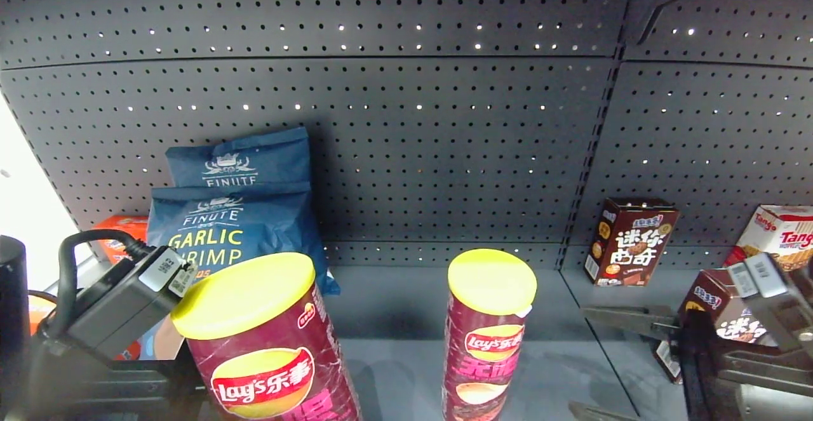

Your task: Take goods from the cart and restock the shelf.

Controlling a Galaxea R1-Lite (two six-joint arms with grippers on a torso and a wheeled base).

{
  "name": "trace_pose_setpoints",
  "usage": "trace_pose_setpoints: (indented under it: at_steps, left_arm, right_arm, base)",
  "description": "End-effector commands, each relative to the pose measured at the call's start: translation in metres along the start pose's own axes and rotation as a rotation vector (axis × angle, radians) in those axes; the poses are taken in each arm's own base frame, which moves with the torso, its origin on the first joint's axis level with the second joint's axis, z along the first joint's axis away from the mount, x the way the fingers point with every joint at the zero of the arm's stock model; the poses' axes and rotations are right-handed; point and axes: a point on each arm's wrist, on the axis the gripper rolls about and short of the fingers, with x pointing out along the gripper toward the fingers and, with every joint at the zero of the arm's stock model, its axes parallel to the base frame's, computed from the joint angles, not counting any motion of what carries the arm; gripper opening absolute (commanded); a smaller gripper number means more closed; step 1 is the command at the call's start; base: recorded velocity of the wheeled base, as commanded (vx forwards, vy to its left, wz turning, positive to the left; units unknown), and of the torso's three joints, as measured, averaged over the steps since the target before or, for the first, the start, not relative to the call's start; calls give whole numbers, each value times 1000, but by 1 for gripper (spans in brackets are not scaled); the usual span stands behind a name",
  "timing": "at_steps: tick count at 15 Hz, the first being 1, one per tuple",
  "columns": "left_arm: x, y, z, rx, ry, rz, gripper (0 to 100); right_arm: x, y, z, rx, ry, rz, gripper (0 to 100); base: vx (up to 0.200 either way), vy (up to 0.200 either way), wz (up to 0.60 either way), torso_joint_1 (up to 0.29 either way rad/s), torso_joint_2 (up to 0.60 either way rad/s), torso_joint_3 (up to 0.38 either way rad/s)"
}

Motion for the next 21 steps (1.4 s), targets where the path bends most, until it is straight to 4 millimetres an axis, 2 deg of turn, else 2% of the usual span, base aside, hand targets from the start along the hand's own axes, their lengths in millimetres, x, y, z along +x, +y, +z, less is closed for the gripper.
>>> trace_pose_setpoints:
  at_steps: [1,3,4,5,6,7,11,12,14,18,20,21]
  left_arm:
    - [0,0,0,-1,0,2,0]
    - [-1,1,3,3,-9,31,0]
    - [-1,5,4,0,-12,63,0]
    - [-1,5,4,0,-12,63,0]
    - [2,10,10,0,-16,78,0]
    - [3,11,13,7,-21,90,0]
    - [7,30,28,-6,-36,145,0]
    - [9,37,37,15,-47,160,0]
    - [11,40,44,18,-48,135,0]
    - [16,56,42,19,-31,159,0]
    - [20,68,47,38,-31,182,0]
    - [21,81,49,67,-24,208,0]
  right_arm:
    - [-53,18,36,-61,-144,-144,100]
    - [-85,29,27,-43,-130,-372,100]
    - [-108,39,7,-33,-119,-495,100]
    - [-108,39,7,-33,-119,-495,100]
    - [-133,51,-27,-26,-118,-594,100]
    - [-140,54,-42,-18,-110,-668,100]
    - [-157,66,-67,2,-107,-859,100]
    - [-164,74,-85,2,-114,-884,100]
    - [-169,82,-106,16,-55,-926,100]
    - [-166,81,-114,24,-11,-1003,100]
    - [-162,78,-116,6,-52,-1015,100]
    - [-160,76,-118,-4,-75,-1020,100]
  base:
    - [0,0,0,0,0,0]
    - [0,0,0,0,0,0]
    - [0,0,0,0,0,0]
    - [0,0,0,0,0,0]
    - [0,0,0,0,0,0]
    - [0,0,0,0,0,0]
    - [0,0,0,0,0,0]
    - [0,0,0,0,0,0]
    - [0,0,0,0,0,0]
    - [0,0,0,0,0,0]
    - [0,0,0,0,0,0]
    - [0,0,0,0,0,0]
